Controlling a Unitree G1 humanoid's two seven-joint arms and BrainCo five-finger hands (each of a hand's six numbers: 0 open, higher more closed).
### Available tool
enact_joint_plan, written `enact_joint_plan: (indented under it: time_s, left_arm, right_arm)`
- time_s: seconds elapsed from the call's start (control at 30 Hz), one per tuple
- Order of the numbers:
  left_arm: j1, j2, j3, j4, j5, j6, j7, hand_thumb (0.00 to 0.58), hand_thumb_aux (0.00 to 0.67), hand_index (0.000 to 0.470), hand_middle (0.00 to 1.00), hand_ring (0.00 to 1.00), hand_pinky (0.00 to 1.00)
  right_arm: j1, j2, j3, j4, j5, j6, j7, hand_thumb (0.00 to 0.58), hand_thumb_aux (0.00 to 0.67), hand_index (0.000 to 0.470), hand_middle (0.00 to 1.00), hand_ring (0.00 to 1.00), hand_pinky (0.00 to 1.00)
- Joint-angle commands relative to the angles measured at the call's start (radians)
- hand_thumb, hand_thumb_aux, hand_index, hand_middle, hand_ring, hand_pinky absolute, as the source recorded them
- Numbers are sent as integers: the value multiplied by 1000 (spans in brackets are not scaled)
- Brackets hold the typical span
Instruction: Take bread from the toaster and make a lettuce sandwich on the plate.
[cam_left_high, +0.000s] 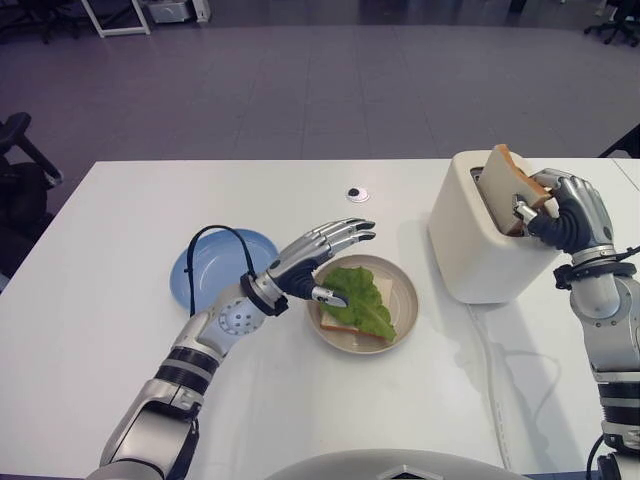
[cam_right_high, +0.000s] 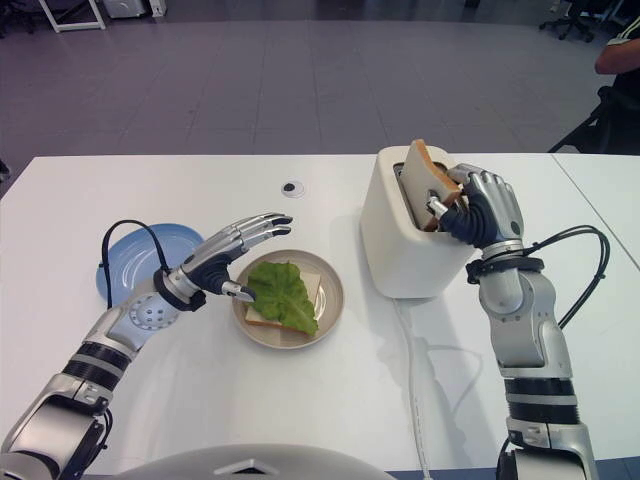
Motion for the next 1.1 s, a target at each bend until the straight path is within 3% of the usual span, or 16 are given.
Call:
enact_joint_plan:
  time_s: [0.03, 0.33, 0.5, 0.6, 0.73, 0.83, 1.1]
  left_arm:
    - [9, 1, 24, -4, -22, -5, -15, 0, 0, 0, 0, 0, 0]
    - [3, 38, 118, 15, -109, -27, -29, 0, 0, 0, 0, 0, 0]
    - [18, 55, 146, -20, -358, -71, -127, 0, 0, 0, 0, 0, 0]
    - [56, 65, 114, -107, -629, -85, -258, 0, 0, 0, 0, 0, 0]
    - [115, 83, 89, -249, -933, -47, -460, 0, 0, 0, 0, 0, 0]
    - [162, 96, 89, -314, -1056, -21, -613, 0, 0, 0, 0, 0, 0]
    - [256, 91, 49, -383, -1035, 0, -880, 0, 0, 0, 0, 0, 0]
  right_arm:
    - [-33, 25, -27, -51, 52, -25, -14, 580, 670, 470, 1000, 1000, 1000]
    - [-41, 97, -39, -221, 280, -94, 56, 580, 670, 470, 1000, 1000, 1000]
    - [-19, 130, 36, -288, 397, -72, 179, 580, 670, 470, 1000, 1000, 1000]
    - [-3, 152, 122, -292, 415, -43, 254, 580, 670, 470, 1000, 1000, 1000]
    - [20, 182, 274, -222, 364, -20, 344, 580, 670, 470, 1000, 1000, 1000]
    - [21, 212, 365, -135, 327, -28, 377, 580, 670, 470, 1000, 1000, 1000]
    - [-21, 270, 444, 159, 261, -105, 362, 580, 670, 470, 1000, 1000, 1000]
